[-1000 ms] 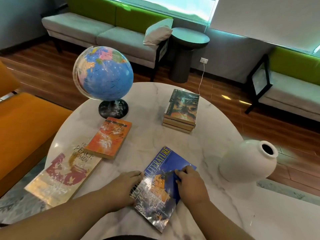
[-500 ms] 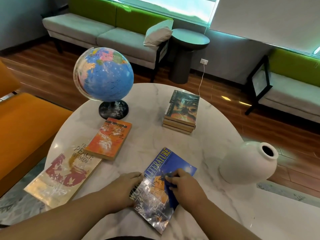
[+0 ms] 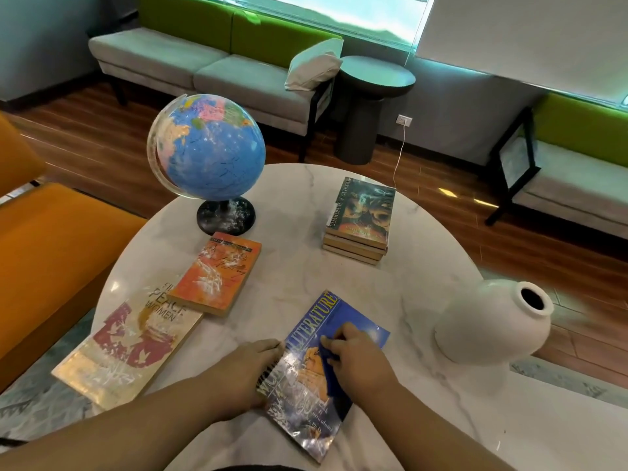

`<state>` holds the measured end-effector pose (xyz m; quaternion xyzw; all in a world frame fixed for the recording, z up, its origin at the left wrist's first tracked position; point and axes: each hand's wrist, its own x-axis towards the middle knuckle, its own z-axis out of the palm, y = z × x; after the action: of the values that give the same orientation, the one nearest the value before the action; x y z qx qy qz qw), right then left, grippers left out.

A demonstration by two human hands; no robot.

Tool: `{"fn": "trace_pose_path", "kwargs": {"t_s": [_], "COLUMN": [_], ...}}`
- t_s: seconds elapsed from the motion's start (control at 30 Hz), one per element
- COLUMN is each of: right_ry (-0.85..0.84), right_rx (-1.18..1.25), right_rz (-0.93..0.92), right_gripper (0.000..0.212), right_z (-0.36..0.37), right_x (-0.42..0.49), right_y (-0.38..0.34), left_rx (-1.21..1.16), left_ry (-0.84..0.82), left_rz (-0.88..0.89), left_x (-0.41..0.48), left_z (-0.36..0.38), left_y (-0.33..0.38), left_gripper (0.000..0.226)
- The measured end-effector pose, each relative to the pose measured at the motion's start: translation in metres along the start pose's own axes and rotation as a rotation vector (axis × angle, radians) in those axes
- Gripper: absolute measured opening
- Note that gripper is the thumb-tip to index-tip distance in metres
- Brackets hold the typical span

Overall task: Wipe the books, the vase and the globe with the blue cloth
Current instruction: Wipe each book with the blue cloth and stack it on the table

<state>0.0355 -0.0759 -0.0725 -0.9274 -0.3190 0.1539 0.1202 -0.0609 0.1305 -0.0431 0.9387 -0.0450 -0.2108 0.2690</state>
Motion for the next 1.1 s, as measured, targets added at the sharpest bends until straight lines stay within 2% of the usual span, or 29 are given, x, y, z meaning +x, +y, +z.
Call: {"fn": "trace_pose_path", "kwargs": {"t_s": [0.07,0.23,0.4,0.57,0.7,0.77,0.9,0.93,1.07,1.1], "right_ry": [-0.057,0.050,-0.065,0.035,-0.094,-0.054,0.219,0.252,0.066,0.068], "right_rx": [0.009,0.028,0.025,0.005,0.016,0.061,0.100,0.097,0.090,0.099], "right_rz": [-0.073,0.083,-0.084,0.042,-0.143,-0.135,0.077,0.078,-0.086,-0.096], "right_gripper": [0.036,0.032,0.033,0.033,0.032,0.030,0.021,0.021,0.038,0.039], "right_z": [0.001,-0.007,-0.004,-0.013,-0.010,-0.011,-0.002,0.004,0.023,0.022], "right_x": [-0.006,0.012,0.005,0.017,0.002,-0.001,-0.006,-0.009,-0.037,-0.040], "right_y": [-0.001,0.007,-0.004,0.005,0.002,0.016,0.037,0.034,0.011,0.013], "left_rx": [-0.003,-0.023,0.002,0.004,-0.002,-0.002,-0.013,-0.013,-0.028,-0.034], "left_ry": [0.005,0.008,0.002,0.008,0.004,0.011,0.013,0.012,0.010,0.010], "left_rz": [-0.005,0.011,0.011,0.001,0.000,0.006,0.004,0.002,-0.013,-0.015], "left_x": [0.000,0.000,0.001,0.001,0.001,0.001,0.001,0.001,0.000,0.000], "left_z": [0.000,-0.002,0.001,0.002,0.001,0.001,0.001,0.001,0.002,0.001], "left_y": [0.000,0.002,-0.002,-0.004,-0.004,-0.003,-0.003,-0.003,-0.003,-0.002], "left_gripper": [0.089,0.086,0.091,0.090,0.090,0.090,0.090,0.090,0.090,0.090]}}
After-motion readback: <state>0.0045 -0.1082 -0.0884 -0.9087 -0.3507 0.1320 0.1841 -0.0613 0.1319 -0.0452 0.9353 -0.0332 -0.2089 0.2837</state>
